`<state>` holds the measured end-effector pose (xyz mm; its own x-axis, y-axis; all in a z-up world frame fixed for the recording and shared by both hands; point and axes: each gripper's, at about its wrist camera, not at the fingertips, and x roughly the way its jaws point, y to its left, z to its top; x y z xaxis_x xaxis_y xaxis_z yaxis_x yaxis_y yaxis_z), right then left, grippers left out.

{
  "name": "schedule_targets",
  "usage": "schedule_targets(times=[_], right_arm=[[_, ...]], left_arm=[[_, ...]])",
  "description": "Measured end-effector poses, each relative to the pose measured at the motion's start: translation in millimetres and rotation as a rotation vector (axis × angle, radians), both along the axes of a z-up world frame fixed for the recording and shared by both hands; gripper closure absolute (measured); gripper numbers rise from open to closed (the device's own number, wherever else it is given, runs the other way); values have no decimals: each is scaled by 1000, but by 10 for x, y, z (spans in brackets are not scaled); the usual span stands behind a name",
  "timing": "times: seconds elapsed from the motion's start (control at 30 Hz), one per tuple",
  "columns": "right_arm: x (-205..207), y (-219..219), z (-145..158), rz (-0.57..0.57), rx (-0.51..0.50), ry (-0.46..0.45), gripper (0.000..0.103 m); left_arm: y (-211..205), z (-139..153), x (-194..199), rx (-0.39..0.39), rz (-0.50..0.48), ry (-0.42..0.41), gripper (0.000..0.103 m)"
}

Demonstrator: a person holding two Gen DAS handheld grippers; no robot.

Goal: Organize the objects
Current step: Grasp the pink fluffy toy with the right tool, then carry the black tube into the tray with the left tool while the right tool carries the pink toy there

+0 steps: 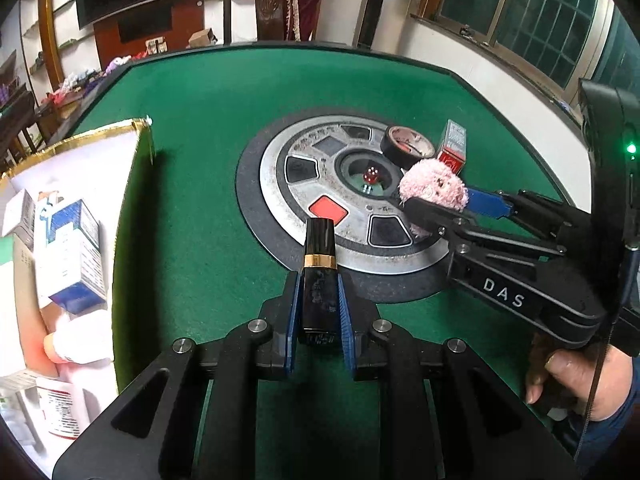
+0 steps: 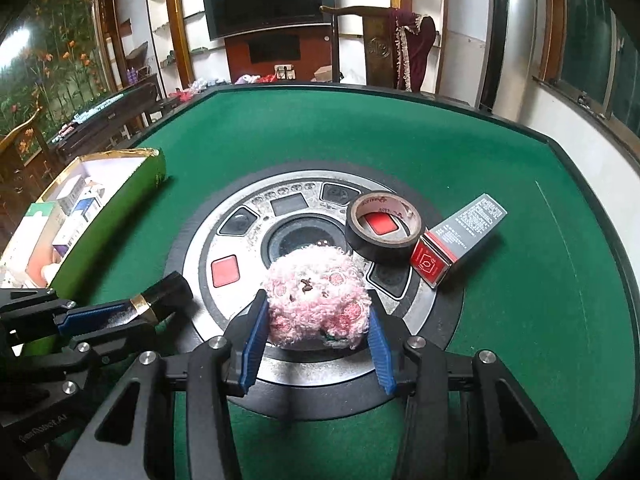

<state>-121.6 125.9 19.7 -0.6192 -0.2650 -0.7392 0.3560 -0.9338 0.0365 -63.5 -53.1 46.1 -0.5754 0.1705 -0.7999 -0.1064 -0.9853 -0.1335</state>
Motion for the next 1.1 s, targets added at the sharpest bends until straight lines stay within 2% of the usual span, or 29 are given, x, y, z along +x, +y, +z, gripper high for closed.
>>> schedule_targets(times=[0.4,0.6,0.87,1.1], right_arm=[[-18,-57,-93,16,0,-50,57],[-33,-76,-127,13,-3,-58,55],[-17,-82,-149,10,0,-59,54],[20,-92,-120,18,12,-36,57]], left_arm=[[94,-115,-64,-38,-23,-35,86],[139,-203,-183,-83,-11,-45,86],[115,-219,-246,-50,11,-28,86],[110,-131,-142,-51,6,4,86]])
